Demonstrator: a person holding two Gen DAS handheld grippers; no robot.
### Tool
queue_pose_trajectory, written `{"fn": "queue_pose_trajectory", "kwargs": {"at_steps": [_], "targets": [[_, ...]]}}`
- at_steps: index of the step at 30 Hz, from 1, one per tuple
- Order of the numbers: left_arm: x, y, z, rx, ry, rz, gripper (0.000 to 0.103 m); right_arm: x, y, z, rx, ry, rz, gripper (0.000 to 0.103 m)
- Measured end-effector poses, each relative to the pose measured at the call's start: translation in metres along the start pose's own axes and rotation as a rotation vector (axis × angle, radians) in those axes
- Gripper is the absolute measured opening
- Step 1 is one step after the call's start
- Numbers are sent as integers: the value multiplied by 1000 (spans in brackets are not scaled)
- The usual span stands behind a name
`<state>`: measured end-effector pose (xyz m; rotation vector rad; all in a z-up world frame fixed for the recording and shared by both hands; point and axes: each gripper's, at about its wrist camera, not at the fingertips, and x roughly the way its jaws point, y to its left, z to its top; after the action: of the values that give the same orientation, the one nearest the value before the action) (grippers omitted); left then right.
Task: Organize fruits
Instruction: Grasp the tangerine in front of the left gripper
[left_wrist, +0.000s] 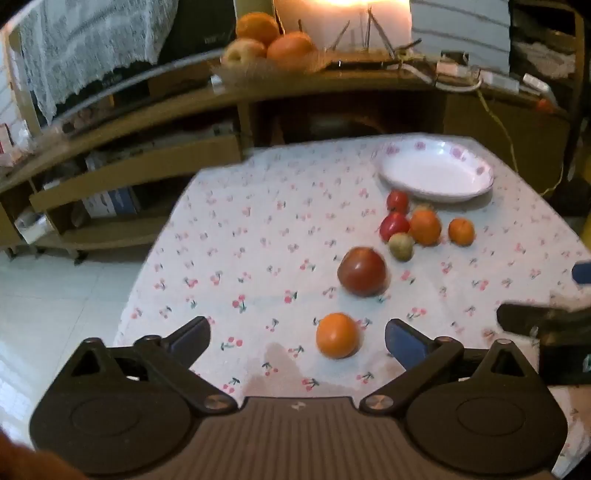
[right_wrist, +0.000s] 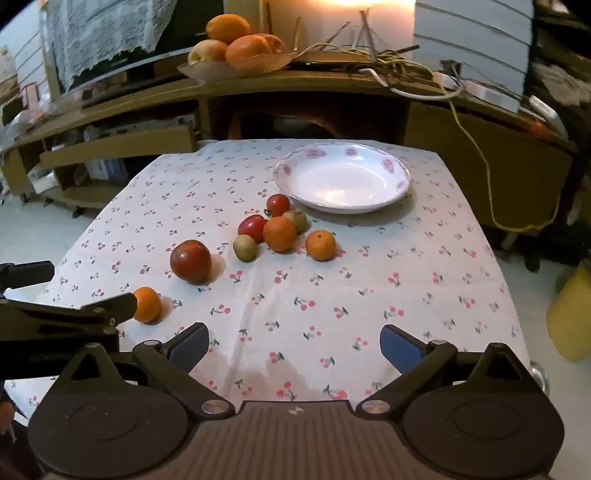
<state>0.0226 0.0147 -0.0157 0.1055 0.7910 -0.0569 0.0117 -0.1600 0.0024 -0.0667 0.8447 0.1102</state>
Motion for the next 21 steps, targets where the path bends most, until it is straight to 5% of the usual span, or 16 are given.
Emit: {"fn": "queue_pose_trajectory", "kwargs": {"at_steps": [21], "targets": [[40,-17,-9,124,12,-22,52,61,-32,37,-104,55,69,92]]}}
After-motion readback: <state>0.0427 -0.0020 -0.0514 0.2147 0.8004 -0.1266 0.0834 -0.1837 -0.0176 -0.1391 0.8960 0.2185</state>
